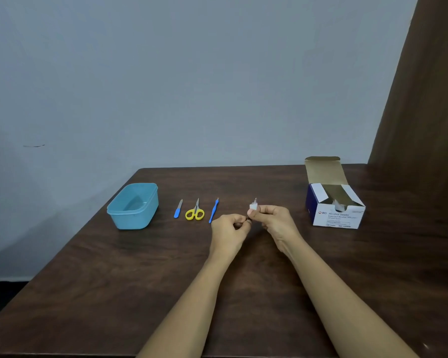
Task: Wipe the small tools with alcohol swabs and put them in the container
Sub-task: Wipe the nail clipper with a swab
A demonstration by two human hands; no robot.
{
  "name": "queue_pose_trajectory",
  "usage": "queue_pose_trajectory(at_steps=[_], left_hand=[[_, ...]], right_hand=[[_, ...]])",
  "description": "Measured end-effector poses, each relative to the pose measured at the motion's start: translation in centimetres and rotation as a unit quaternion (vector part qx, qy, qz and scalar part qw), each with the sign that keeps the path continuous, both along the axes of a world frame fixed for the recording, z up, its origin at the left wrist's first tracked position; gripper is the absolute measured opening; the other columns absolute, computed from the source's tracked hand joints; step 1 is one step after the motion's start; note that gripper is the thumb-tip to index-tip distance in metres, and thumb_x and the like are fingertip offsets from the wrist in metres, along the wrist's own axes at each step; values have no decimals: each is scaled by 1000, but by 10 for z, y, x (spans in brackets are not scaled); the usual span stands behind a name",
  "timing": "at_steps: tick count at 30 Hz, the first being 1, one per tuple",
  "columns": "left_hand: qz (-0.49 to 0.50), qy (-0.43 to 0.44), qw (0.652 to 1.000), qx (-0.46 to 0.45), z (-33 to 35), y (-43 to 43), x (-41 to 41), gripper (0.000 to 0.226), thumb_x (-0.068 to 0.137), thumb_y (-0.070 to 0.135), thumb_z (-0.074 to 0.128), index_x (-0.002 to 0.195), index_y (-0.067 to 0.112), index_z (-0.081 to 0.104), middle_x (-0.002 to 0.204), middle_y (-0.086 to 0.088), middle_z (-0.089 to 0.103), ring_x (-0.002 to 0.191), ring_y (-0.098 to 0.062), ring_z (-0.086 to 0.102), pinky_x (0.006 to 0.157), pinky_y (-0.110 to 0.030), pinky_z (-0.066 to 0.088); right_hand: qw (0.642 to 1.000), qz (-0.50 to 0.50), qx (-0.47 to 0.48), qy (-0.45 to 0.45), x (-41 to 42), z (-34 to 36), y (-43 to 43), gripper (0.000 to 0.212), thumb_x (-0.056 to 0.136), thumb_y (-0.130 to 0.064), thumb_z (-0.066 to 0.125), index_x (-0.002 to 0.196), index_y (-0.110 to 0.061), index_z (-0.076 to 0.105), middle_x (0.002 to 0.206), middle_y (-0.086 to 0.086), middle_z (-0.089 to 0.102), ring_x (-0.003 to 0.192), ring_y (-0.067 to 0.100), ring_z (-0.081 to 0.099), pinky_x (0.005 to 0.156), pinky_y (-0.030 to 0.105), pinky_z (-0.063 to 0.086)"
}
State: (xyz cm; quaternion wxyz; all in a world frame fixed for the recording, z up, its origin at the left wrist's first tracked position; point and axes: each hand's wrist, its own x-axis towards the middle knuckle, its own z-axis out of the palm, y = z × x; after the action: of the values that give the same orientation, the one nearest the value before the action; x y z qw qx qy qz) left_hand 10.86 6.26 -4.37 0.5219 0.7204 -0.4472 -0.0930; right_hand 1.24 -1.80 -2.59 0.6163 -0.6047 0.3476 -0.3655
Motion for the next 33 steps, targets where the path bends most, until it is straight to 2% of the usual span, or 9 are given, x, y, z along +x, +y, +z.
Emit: queue_pose_trajectory(at_steps=[3, 6, 10, 15, 19, 24, 26, 29, 33], left_hand=[[-7, -7, 1000, -2, -2, -1, -1, 16, 88, 20, 66, 94, 10, 76, 71, 6, 66, 64, 2, 58, 60, -4, 40], [-16, -3, 1000, -4, -2, -1, -2, 15, 88, 21, 66, 95, 11, 76, 71, 9, 67, 64, 6, 58, 61, -5, 40], [-24, 3, 1000, -2, -2, -3, -1, 14, 88, 23, 67, 95, 15, 76, 73, 14, 66, 68, 9, 59, 63, -4, 41], [-23, 15, 1000, -6, -3, -6, -1, 14, 87, 22, 67, 96, 16, 76, 79, 10, 70, 72, 5, 61, 64, -3, 40], [-30, 18, 999, -17, -3, -8, -6, 15, 86, 18, 67, 97, 13, 76, 79, 7, 70, 70, 5, 60, 65, -3, 40], [-32, 11, 999, -18, -4, -8, -5, 14, 85, 16, 68, 95, 12, 77, 75, 7, 69, 64, 10, 58, 64, -4, 40], [-27, 15, 999, -19, -4, -8, -4, 14, 85, 16, 68, 94, 11, 77, 73, 7, 68, 63, 7, 58, 63, -5, 40], [-28, 16, 999, -17, -3, -7, -4, 14, 85, 17, 67, 94, 12, 77, 73, 8, 68, 65, 3, 59, 64, -6, 42], [-34, 27, 999, -13, -5, -8, -4, 14, 85, 18, 67, 94, 13, 77, 73, 7, 68, 67, -1, 61, 67, -14, 44]], right_hand=[[999, -27, -14, 9, 0, 1, 4, 11, 82, -18, 74, 83, -7, 74, 70, -4, 67, 65, 2, 56, 67, 18, 41], [999, -43, 1, -1, -1, 1, 4, 16, 83, -21, 72, 81, -5, 73, 66, -5, 64, 62, 3, 54, 65, 18, 40], [997, -52, 46, -20, 1, 0, 1, 13, 83, -23, 72, 77, -11, 72, 65, -5, 61, 66, 7, 50, 71, 24, 43], [988, -78, 111, -67, 5, -5, -6, 14, 81, -23, 75, 84, -11, 72, 74, 2, 60, 67, 10, 47, 67, 26, 42], [978, -100, 157, -94, 6, -6, -10, 14, 84, -24, 72, 80, -10, 72, 82, 6, 63, 64, 9, 47, 62, 24, 41], [970, -65, 193, -132, 5, -5, -15, 12, 89, -12, 65, 79, -7, 69, 82, 2, 66, 61, 5, 45, 54, 16, 40], [966, -44, 208, -150, 4, -4, -17, 9, 89, -8, 64, 83, -6, 68, 84, 2, 65, 60, 4, 43, 49, 13, 39], [959, -38, 234, -158, 2, -3, -20, 2, 86, -6, 67, 87, -4, 67, 83, 2, 65, 60, 4, 42, 51, 14, 37], [954, -54, 250, -157, 0, -2, -20, 19, 79, -9, 75, 95, -2, 66, 80, 4, 63, 58, 5, 44, 51, 16, 38]])
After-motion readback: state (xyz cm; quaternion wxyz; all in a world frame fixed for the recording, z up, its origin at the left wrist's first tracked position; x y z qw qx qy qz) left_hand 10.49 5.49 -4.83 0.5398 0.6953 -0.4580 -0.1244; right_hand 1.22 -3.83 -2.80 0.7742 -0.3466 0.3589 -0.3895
